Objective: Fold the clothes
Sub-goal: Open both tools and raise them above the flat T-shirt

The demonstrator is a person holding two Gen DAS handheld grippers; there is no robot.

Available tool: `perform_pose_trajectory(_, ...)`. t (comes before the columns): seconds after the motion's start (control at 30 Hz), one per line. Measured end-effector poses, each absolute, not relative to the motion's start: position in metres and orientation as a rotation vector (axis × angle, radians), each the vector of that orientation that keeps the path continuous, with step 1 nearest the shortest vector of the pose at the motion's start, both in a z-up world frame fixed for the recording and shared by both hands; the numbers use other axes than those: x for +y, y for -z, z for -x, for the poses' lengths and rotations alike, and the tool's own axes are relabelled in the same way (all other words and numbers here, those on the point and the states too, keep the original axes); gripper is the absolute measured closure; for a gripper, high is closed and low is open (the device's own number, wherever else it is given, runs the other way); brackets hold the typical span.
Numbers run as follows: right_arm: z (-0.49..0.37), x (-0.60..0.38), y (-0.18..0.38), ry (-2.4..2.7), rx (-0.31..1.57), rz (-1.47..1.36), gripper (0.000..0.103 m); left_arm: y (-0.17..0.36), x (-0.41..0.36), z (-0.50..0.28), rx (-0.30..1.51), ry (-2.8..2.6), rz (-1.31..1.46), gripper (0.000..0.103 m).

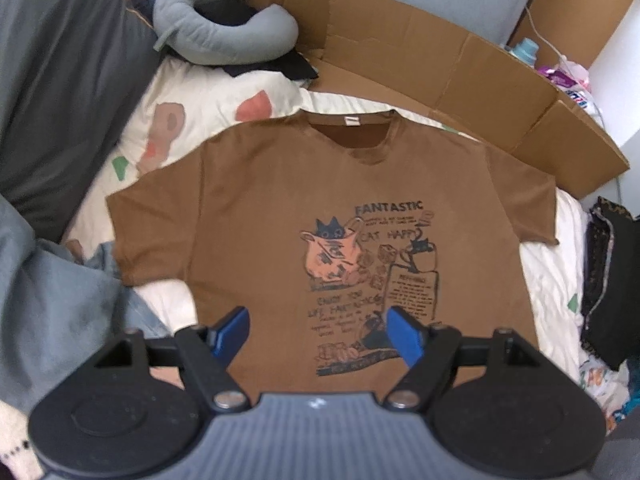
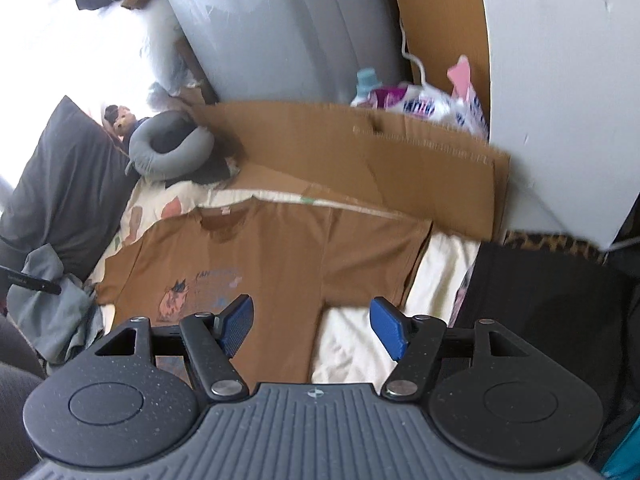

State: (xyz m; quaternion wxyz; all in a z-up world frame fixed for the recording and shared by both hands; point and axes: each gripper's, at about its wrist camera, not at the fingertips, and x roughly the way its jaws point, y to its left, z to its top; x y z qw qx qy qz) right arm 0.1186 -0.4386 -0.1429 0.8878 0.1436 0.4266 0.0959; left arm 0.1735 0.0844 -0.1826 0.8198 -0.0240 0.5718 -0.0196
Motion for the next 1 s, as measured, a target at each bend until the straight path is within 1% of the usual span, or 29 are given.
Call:
perform_pose_trajectory(0.1, -0.11, -0.435, 0.16, -0.2, 0.897, -0.315, 0.021, 0.19, 0.079, -0.174, 1.223, 0.06, 0.048, 0.025)
perform_pose_trajectory(0.33, -0.103, -0.439, 0.209, -0.134, 0.929, -0.421, 0.021, 0.209, 0.064, -0.183, 1.234, 0.107, 0.026, 0.025)
perform_pose_trajectory(0.57, -0.103, -0.438, 0.25, -0.055, 0.95, -0.482, 0.021, 0.23, 0.05, -0.213, 1.273, 0.162, -0.014, 0.025)
perform_pose_trajectory(1.0, -0.126, -0.438, 0.282, 0.025, 0.943, -0.542, 0.022, 0.216, 0.01, -0.296, 1.232, 0.253, -0.064, 0.025)
